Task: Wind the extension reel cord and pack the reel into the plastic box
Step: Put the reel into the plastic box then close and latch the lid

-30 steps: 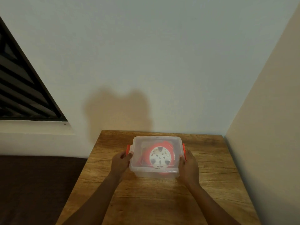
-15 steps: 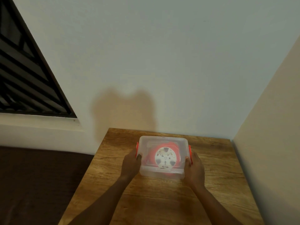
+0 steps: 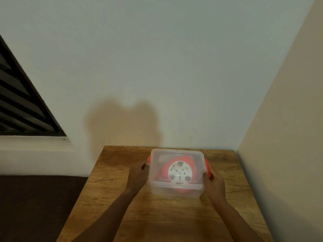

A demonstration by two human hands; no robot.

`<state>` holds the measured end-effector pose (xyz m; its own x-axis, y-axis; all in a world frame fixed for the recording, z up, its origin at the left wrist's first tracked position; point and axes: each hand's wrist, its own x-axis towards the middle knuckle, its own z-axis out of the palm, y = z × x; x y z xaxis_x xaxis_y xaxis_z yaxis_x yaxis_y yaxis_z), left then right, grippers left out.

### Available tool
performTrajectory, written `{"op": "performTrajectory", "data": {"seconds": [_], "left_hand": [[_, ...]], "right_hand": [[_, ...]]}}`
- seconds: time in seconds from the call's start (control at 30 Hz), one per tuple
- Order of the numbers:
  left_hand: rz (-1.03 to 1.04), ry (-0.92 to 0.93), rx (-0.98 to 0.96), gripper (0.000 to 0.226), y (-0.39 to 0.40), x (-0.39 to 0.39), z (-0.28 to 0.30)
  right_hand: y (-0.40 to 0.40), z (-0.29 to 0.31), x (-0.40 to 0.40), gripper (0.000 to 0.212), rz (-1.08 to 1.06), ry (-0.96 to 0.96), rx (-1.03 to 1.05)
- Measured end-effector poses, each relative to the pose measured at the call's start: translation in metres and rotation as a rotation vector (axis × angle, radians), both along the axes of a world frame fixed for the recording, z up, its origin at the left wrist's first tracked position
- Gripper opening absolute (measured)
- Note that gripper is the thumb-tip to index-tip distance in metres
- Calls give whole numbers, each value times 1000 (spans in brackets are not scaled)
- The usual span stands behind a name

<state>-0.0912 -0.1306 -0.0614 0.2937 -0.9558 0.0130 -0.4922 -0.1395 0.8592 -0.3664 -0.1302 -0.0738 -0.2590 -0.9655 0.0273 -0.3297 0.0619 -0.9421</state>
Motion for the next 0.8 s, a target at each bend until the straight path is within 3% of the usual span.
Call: {"op": "performTrajectory", "data": {"seconds": [0.23, 0.4, 0.8], "left_hand": [[-121, -24, -29, 31, -60, -74, 21], [-211, -90, 10, 21, -102, -136, 35], [-260, -164, 174, 30, -133, -188, 3]], "right_hand": [[-39, 33, -81, 36, -101, 80, -92], [-75, 47, -135, 40, -148, 153, -34], [-122, 7, -178, 36, -127, 308, 92]]}}
